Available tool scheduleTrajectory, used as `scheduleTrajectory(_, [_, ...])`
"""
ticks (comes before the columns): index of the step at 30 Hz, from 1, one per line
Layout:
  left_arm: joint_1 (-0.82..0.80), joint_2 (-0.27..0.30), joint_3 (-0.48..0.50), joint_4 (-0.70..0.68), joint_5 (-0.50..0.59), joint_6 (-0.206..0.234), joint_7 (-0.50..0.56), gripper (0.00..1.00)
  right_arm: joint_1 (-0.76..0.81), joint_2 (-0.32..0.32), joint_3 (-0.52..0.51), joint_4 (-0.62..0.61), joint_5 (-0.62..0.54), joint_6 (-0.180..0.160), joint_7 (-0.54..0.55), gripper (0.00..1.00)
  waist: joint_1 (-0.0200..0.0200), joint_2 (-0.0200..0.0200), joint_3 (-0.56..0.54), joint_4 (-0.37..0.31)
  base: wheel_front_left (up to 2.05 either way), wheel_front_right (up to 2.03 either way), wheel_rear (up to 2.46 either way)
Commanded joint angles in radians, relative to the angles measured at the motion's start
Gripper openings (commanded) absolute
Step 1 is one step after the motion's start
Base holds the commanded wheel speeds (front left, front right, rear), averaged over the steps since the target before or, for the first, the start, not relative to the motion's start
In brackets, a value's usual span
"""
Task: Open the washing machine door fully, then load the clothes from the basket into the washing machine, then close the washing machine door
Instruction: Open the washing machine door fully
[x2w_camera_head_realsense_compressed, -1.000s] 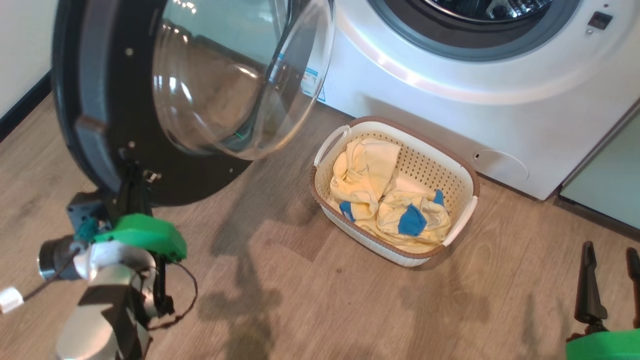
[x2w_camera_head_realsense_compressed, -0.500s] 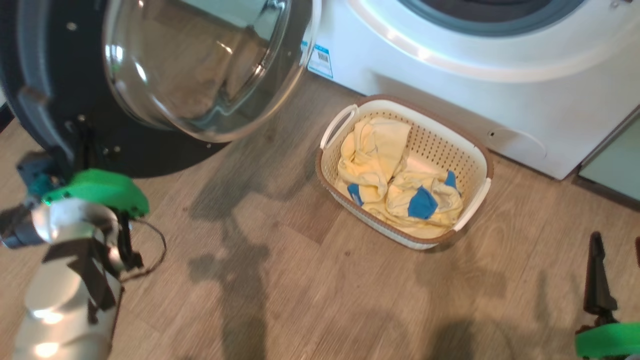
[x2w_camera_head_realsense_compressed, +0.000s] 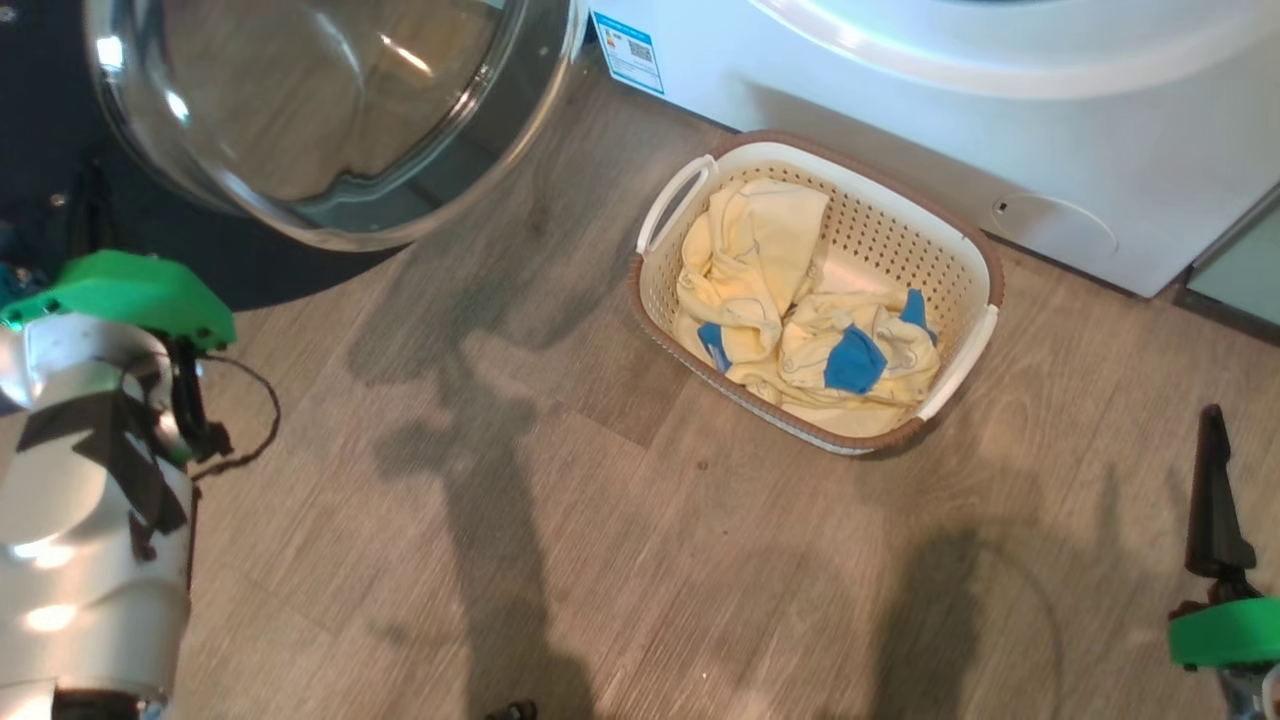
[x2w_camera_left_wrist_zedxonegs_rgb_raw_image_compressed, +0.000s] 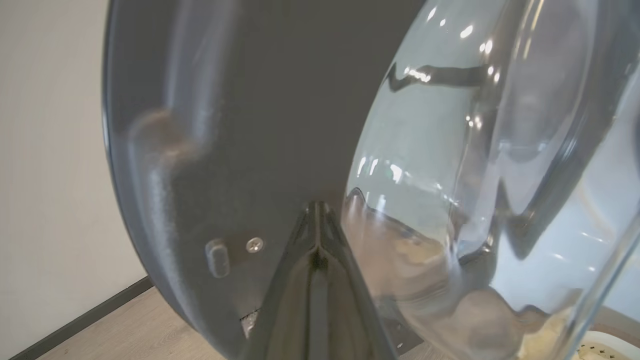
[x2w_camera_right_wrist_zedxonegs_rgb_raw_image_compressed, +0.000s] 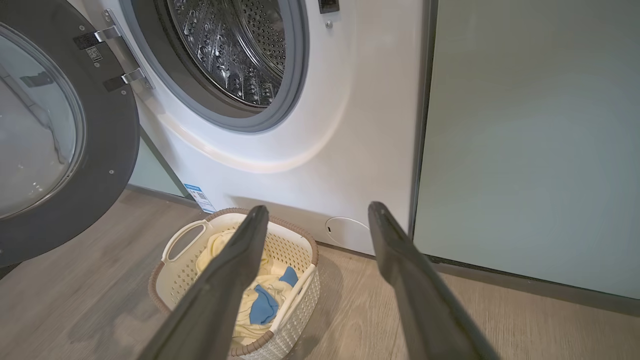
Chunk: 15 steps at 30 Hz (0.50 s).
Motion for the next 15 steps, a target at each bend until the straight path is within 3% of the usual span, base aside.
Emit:
scheduleTrajectory(1, [-0.044,0.057,0.051,-0.012,0.014,-0.005,-0.009,0.0,-0.028,-0.023,0.025,-0.038,-0.009,-0.003,0.006,1.0,-0.0001,0.0,0.007,-0.005,0.0,0.0,0.0])
scheduleTrajectory(15, [-0.081,0.037,0.155,0.026,0.086,-0.04,-0.009,0.0,-0.047,-0.025,0.023,-0.028,-0.008,-0.003,0.006,1.0,-0.0001,0.0,0.02,-0.015,0.0,0.0,0.0])
